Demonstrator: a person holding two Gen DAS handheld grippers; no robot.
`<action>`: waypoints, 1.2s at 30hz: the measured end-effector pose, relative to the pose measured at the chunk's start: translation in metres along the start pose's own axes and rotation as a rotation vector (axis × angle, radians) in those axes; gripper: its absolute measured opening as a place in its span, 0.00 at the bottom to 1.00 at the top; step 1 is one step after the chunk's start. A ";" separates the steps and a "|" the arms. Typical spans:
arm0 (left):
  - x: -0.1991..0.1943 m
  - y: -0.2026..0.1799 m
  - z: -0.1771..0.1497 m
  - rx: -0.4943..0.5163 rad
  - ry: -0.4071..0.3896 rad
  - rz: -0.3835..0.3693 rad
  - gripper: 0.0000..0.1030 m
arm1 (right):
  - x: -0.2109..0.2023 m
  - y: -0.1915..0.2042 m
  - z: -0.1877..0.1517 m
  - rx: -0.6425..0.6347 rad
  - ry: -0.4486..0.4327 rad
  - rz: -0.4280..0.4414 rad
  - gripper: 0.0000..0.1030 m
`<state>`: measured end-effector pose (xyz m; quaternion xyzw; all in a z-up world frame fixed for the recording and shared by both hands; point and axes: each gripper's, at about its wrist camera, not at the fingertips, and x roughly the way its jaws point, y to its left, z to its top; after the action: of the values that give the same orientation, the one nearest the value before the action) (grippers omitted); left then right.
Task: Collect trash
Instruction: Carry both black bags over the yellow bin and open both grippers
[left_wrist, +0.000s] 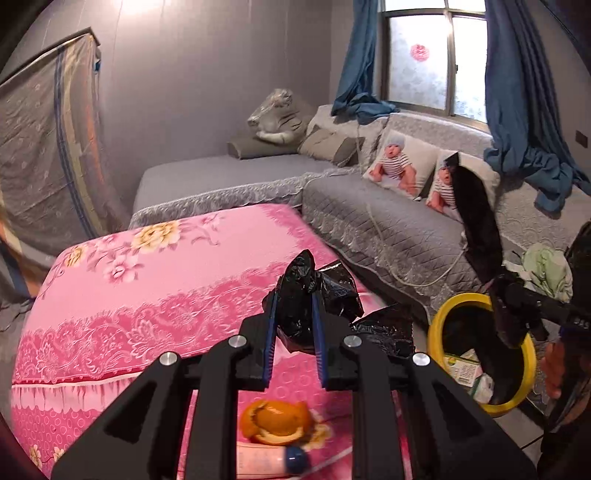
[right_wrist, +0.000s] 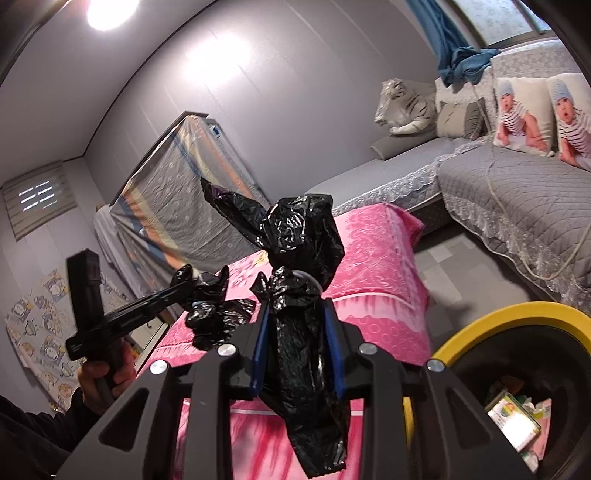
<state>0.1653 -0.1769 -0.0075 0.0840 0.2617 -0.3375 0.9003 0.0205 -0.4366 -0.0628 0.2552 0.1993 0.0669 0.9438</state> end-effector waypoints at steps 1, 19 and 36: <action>-0.002 -0.008 0.001 0.008 -0.007 -0.010 0.16 | -0.006 -0.004 0.000 0.006 -0.012 -0.011 0.25; 0.007 -0.140 0.018 0.187 -0.060 -0.188 0.16 | -0.091 -0.071 -0.014 0.051 -0.161 -0.309 0.25; 0.070 -0.208 0.003 0.249 0.030 -0.276 0.16 | -0.095 -0.122 -0.037 0.116 -0.104 -0.534 0.25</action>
<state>0.0755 -0.3748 -0.0360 0.1630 0.2405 -0.4862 0.8241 -0.0786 -0.5465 -0.1217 0.2504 0.2143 -0.2091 0.9207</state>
